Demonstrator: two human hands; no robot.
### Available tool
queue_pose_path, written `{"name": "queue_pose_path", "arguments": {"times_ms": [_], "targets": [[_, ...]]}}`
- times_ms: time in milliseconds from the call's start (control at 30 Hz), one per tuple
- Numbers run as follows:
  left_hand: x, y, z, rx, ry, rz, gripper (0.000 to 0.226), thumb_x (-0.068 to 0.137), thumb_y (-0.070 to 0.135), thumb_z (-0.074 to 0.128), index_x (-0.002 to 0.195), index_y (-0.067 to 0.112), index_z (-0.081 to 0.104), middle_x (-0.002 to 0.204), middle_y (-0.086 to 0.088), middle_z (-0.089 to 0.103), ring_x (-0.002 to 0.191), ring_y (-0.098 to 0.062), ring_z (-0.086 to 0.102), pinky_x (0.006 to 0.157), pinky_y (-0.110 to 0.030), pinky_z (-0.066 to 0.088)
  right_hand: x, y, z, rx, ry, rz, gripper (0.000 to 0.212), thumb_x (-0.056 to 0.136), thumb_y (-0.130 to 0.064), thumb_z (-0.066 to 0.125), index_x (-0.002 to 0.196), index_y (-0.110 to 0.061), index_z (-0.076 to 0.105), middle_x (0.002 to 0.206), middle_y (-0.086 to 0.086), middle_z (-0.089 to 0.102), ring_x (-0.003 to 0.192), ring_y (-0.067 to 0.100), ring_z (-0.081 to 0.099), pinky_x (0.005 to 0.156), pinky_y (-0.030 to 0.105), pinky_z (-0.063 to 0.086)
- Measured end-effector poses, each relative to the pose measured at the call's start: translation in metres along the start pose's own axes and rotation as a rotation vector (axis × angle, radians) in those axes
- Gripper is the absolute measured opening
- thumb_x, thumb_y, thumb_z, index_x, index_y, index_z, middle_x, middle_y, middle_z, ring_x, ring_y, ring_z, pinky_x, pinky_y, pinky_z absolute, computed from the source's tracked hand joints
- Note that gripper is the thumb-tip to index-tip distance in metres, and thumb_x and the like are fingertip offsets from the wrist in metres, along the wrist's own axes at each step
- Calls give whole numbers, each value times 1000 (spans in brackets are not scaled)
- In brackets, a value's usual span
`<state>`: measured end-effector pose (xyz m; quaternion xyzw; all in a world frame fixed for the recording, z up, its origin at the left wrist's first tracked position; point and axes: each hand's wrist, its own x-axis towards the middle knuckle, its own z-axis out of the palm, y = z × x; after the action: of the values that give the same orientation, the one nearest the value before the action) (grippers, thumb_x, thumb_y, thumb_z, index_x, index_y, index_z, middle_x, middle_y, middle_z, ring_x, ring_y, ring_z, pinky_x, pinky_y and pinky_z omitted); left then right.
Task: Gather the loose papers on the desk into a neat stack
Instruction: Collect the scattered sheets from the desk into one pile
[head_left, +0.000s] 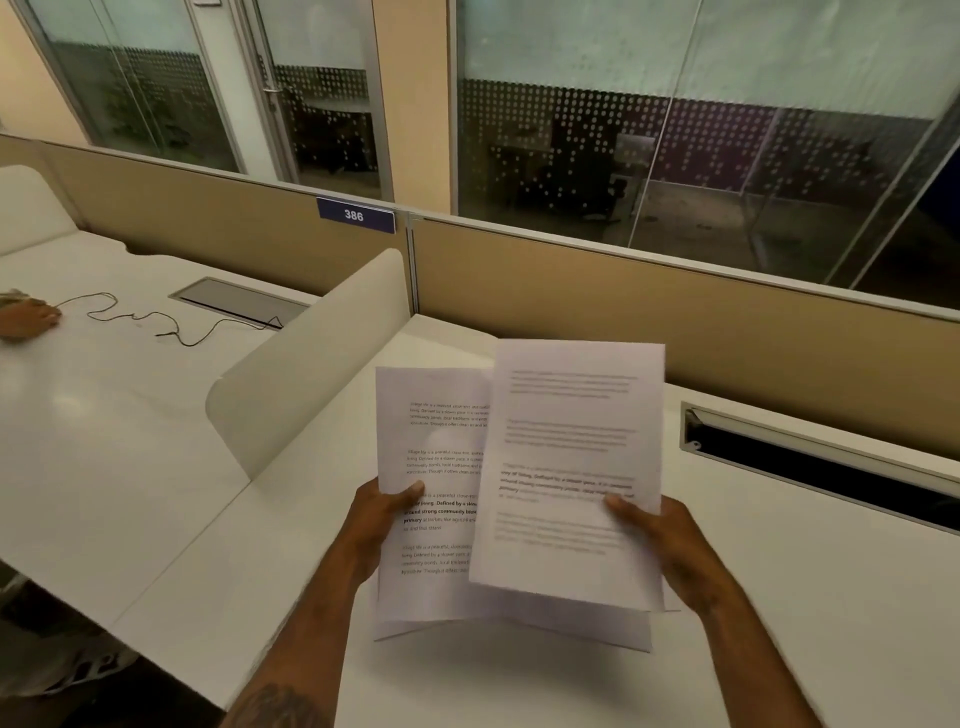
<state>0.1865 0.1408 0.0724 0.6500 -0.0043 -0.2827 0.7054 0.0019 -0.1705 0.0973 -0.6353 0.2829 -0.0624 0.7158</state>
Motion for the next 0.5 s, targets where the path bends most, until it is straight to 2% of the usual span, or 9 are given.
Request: {"name": "queue_pose_path", "arguments": {"times_ms": [100,200,333,367,433,467,500], "targets": [[-7,1,5,-9,-37,-5,41,89,15,75,127,3,67,111,-23,79,95,-41,78,82,-52,63,-3,10,41,-3,-83,37,59,69,-33,85,121,-7,71,112,10,79,101,30,76,91,45,60],[-14,0,8,-6,-10,9,50,89,33,71,126,0,69,101,-20,81,84,-31,78,77,-45,63,-2,22,69,18,-113,69,42,84,-23,78,122,-8,70,112,10,79,101,31,76,94,50,59],[-24,-3,8,-113,-26,-12,69,98,66,41,133,13,68,121,-27,73,113,-49,69,101,-66,52,-1,32,95,42,-36,50,35,89,-21,74,122,-12,68,113,9,78,102,31,75,94,52,58],[-28,-3,9,-108,-25,5,73,93,70,48,135,13,67,123,-26,73,114,-50,69,101,-67,51,-1,34,99,37,-15,43,34,89,-22,75,121,-12,68,114,8,78,100,30,76,93,52,59],[-33,-6,9,-78,2,39,92,66,70,80,132,8,66,120,-24,76,108,-47,73,97,-67,54,1,34,105,-2,-1,31,34,87,-25,77,117,-14,67,113,7,78,97,27,77,90,50,61],[-33,-9,7,-51,16,42,97,57,63,90,130,5,65,118,-23,77,104,-46,74,95,-67,56,2,33,106,-22,-7,25,34,86,-28,79,115,-15,66,113,6,77,97,25,77,89,48,62],[-33,-11,4,-24,30,52,91,59,55,92,129,3,65,118,-24,77,102,-45,75,94,-67,56,5,32,104,-31,-3,23,36,85,-31,79,114,-16,66,111,5,77,96,24,76,89,45,62]]}}
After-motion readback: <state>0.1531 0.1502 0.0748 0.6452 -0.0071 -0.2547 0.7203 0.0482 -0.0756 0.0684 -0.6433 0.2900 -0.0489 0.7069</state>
